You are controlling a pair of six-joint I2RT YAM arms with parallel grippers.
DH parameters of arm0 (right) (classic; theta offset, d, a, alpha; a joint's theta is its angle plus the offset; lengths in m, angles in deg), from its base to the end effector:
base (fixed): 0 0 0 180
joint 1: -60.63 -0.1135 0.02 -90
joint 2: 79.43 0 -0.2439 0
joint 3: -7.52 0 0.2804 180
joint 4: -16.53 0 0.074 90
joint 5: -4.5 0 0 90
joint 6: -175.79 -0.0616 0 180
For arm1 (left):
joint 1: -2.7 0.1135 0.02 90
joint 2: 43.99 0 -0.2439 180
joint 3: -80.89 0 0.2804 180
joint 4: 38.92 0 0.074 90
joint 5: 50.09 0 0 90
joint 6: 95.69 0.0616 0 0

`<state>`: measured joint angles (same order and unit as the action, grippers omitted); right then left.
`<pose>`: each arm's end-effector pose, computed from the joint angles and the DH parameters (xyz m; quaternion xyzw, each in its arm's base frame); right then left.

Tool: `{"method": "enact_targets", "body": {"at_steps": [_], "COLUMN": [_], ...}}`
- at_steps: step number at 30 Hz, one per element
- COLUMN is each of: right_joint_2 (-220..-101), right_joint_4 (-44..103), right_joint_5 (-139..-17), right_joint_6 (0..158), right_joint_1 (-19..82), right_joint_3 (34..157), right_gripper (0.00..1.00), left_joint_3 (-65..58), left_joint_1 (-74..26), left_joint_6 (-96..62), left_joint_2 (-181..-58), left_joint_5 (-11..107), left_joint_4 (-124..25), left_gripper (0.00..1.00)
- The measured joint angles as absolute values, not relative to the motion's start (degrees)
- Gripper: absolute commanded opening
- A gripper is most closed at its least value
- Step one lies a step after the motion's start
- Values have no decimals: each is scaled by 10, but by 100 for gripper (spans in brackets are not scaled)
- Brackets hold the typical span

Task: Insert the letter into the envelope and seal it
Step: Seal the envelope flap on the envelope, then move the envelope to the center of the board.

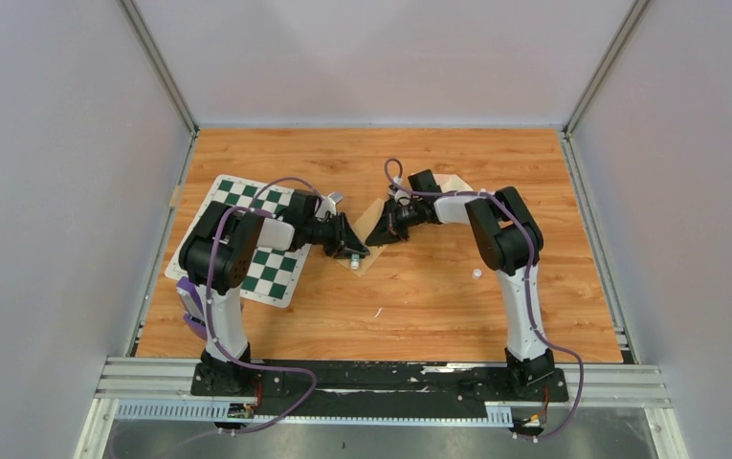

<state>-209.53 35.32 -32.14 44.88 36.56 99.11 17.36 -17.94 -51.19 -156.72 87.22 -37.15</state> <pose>0.3965 0.2313 0.0323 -0.0005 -0.8667 -0.4985 0.0193 0.3357 -0.1748 0.0409 -0.0415 0.8648 -0.4947 0.0746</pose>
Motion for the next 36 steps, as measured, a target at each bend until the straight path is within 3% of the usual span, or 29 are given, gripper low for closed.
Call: {"method": "enact_targets", "body": {"at_steps": [31, 36], "right_joint_2": [-2114, -2114], "right_joint_4": [393, 396], "right_joint_5": [-381, -366], "right_joint_6": [479, 526], "right_joint_1": [405, 406], "right_joint_3": [1065, 1083], "right_gripper": [0, 7], "left_joint_3": [174, 164], "left_joint_1": [-179, -180], "left_joint_6": [-512, -505], "left_joint_2": [-1567, -1565], "left_joint_5": [872, 870], "left_joint_4": [-372, -391], "left_gripper": [0, 0]}}
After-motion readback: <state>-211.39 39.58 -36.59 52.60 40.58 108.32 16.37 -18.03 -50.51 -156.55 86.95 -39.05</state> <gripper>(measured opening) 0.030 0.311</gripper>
